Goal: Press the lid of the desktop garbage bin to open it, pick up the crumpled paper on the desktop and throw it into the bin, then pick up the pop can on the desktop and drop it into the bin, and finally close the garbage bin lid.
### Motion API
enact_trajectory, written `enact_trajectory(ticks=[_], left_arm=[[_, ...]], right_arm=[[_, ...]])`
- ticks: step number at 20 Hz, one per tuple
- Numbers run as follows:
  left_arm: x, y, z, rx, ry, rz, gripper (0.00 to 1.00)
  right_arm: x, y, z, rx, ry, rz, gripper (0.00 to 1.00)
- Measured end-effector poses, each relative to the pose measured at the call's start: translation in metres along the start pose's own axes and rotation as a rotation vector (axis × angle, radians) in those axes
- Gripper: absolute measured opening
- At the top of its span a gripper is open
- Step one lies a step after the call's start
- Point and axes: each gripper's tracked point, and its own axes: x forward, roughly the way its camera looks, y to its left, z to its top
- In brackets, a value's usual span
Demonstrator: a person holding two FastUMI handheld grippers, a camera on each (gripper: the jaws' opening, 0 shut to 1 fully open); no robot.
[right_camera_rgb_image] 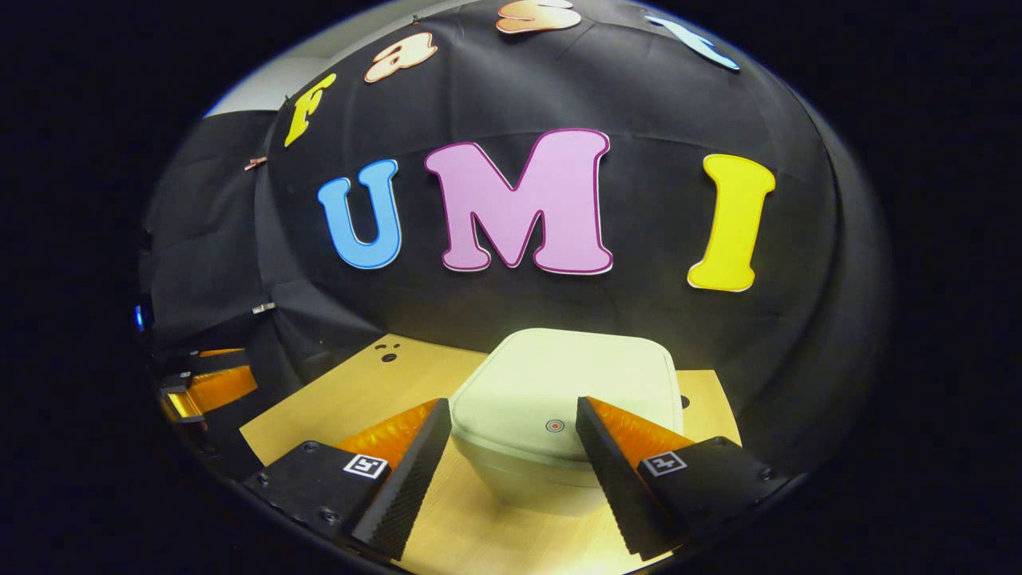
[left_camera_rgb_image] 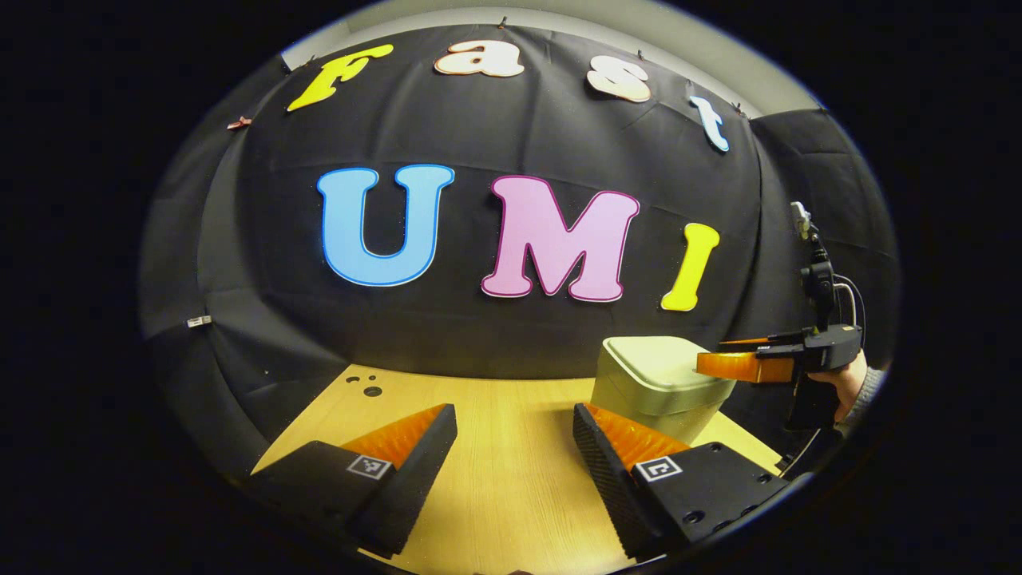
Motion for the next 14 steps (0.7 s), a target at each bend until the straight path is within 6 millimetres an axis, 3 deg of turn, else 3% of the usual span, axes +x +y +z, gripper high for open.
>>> enact_trajectory(ticks=[6, 14], left_arm=[[0.002, -0.008, 0.002, 0.005, -0.004, -0.017, 0.95], [-0.003, -0.006, 0.007, 0.043, -0.004, 0.032, 0.95]], right_arm=[[-0.035, 0.007, 0.010, 0.022, -0.045, 0.008, 0.99], [-0.059, 0.042, 0.001, -0.011, -0.063, 0.083, 0.99]])
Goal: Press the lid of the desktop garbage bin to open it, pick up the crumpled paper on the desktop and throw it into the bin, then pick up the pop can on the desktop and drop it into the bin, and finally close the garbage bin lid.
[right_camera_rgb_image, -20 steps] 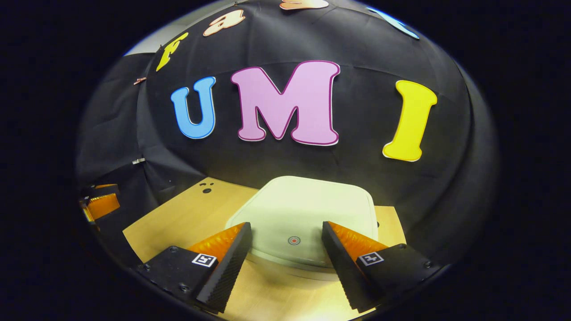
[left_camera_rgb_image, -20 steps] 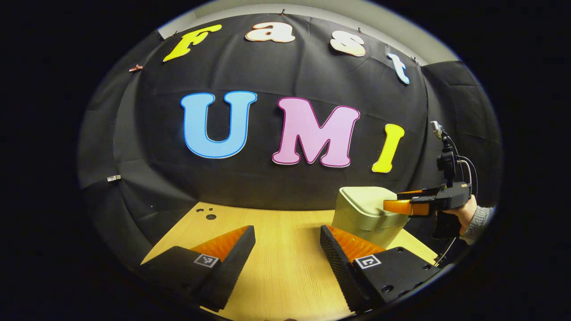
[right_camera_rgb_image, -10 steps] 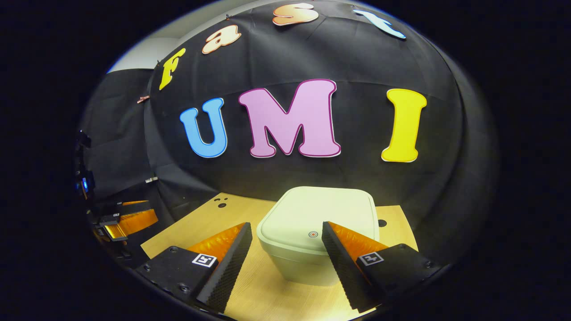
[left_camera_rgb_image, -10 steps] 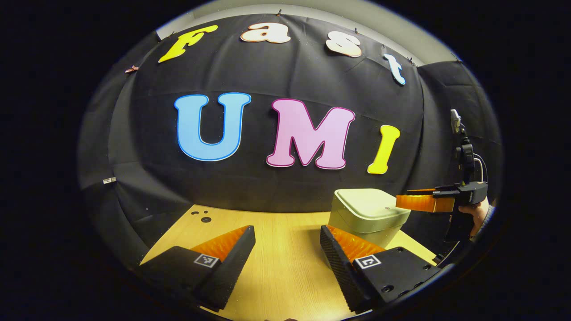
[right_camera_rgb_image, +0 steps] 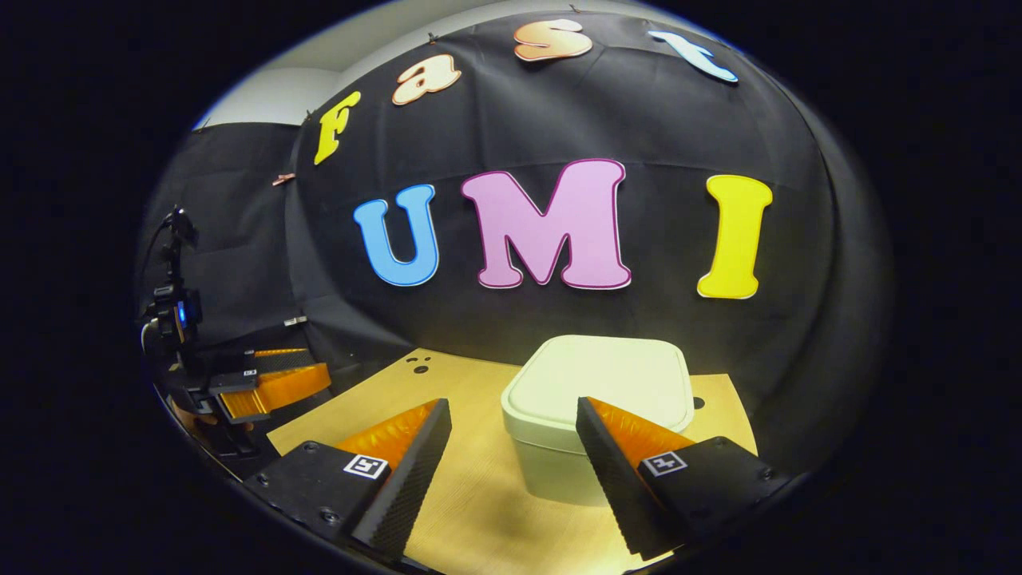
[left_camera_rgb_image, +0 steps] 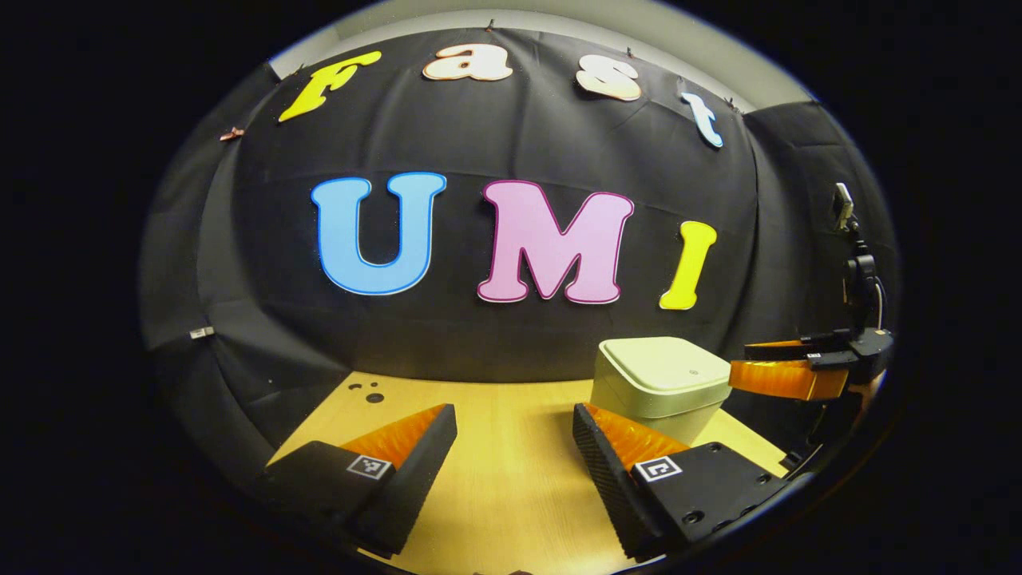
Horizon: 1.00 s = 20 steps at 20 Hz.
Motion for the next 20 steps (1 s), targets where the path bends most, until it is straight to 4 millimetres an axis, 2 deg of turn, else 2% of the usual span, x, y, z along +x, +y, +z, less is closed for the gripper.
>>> enact_trajectory(ticks=[4, 11, 20], left_arm=[[-0.008, 0.001, -0.001, -0.007, -0.001, 0.034, 0.95], [-0.016, 0.004, -0.009, 0.030, 0.014, 0.085, 0.95], [-0.025, -0.006, -0.015, 0.024, 0.009, 0.106, 0.95]], right_arm=[[-0.003, 0.014, -0.008, 0.006, 0.034, 0.057, 0.99], [0.009, 0.040, -0.012, -0.001, 0.030, 0.168, 0.99], [0.012, 0.044, -0.034, -0.018, 0.069, 0.214, 0.99]])
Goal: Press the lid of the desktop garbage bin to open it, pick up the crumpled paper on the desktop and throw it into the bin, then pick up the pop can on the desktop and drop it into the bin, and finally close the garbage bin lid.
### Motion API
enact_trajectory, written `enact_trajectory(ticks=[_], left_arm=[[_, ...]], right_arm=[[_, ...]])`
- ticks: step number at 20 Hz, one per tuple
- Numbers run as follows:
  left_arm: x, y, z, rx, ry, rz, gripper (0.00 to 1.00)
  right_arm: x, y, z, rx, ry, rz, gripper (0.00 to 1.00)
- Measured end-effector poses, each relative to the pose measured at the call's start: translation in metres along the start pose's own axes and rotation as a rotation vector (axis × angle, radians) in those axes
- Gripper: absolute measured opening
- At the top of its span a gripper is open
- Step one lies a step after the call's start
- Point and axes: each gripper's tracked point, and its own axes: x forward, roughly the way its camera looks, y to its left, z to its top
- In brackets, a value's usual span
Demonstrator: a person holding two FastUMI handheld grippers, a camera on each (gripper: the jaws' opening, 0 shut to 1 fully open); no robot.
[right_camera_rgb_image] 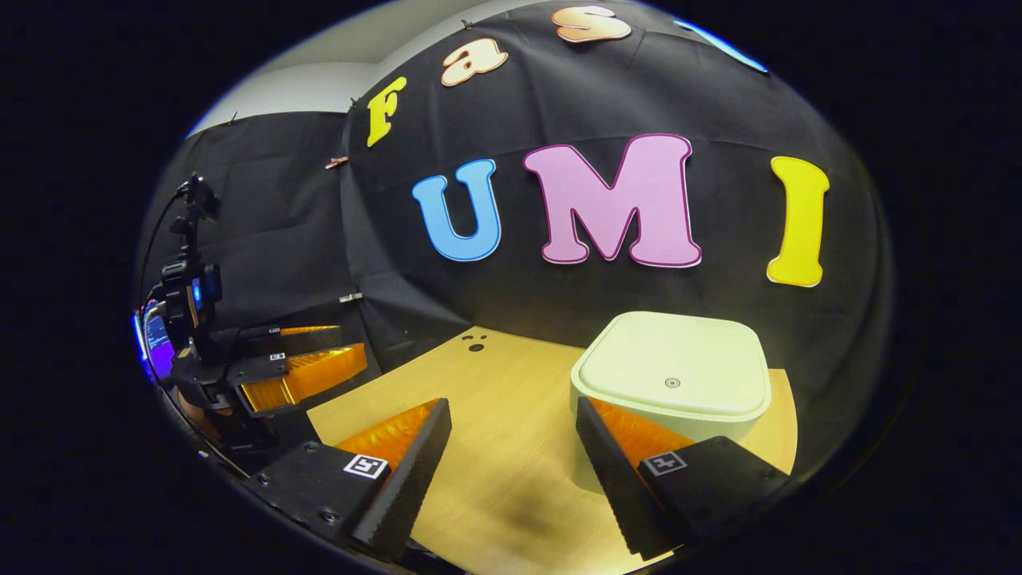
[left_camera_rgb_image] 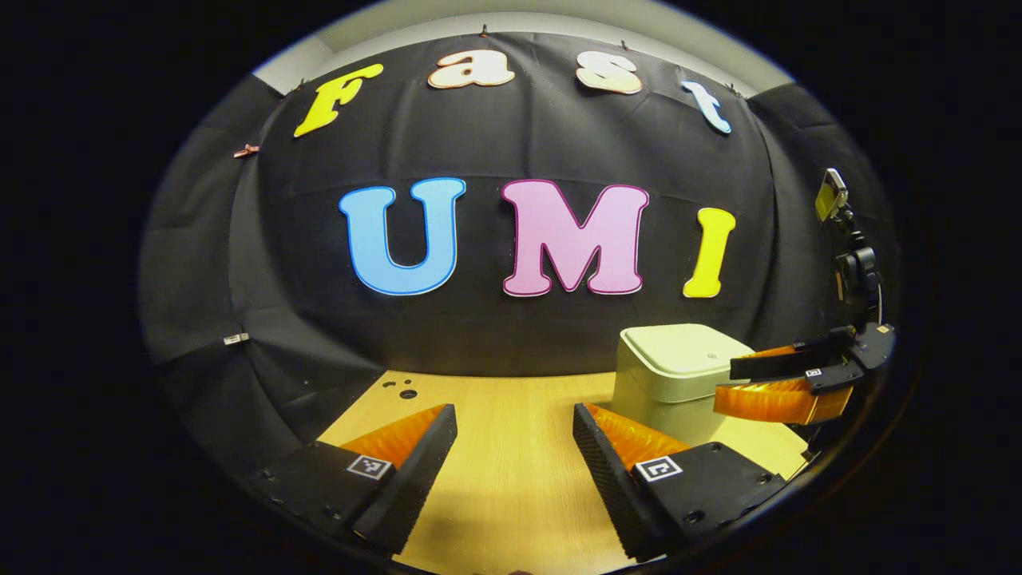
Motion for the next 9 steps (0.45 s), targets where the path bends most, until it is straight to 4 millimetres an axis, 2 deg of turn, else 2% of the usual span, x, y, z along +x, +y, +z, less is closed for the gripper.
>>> enact_trajectory(ticks=[5, 9], left_arm=[[0.000, -0.004, -0.002, 0.012, 0.005, -0.022, 0.95], [0.004, 0.000, 0.000, 0.007, 0.004, -0.040, 0.95]], right_arm=[[-0.008, -0.006, 0.001, 0.017, -0.005, -0.031, 0.99], [-0.013, -0.015, 0.001, 0.038, -0.001, -0.085, 0.99]])
